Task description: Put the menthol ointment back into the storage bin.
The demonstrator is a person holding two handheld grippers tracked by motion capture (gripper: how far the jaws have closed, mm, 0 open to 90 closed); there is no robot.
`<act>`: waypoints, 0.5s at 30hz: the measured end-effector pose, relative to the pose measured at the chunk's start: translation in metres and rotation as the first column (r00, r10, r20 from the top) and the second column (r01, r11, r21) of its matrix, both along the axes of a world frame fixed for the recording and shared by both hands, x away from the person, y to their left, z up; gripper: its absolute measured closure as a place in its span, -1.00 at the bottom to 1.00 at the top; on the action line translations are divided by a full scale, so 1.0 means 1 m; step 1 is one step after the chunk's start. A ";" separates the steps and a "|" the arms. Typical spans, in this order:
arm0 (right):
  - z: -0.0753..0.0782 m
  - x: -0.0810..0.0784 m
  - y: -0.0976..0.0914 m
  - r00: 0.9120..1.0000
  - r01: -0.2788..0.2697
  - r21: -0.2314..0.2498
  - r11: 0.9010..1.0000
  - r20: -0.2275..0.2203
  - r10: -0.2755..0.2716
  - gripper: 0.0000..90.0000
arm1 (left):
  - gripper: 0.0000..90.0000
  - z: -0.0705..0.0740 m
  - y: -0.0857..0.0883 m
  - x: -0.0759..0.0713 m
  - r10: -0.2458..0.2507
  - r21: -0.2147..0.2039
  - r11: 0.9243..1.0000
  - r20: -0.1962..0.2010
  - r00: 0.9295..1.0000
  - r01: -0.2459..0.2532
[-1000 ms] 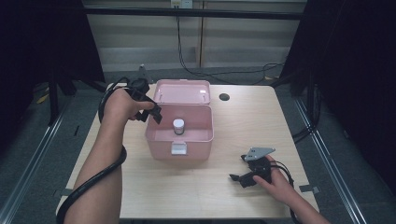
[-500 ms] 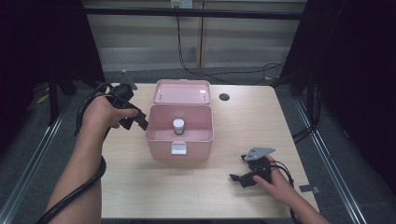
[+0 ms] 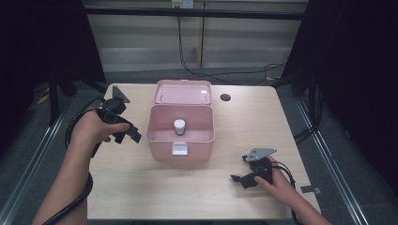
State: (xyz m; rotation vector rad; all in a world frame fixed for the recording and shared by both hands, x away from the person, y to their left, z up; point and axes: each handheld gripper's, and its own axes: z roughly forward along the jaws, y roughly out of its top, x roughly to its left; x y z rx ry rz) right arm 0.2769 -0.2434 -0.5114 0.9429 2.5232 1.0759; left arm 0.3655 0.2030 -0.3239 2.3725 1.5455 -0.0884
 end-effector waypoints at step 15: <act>0.000 0.000 0.000 1.000 0.002 0.001 1.000 0.000 -0.002 -0.82 | -0.45 -0.041 0.005 -0.017 -0.047 -0.006 0.999 -0.019 0.999 0.047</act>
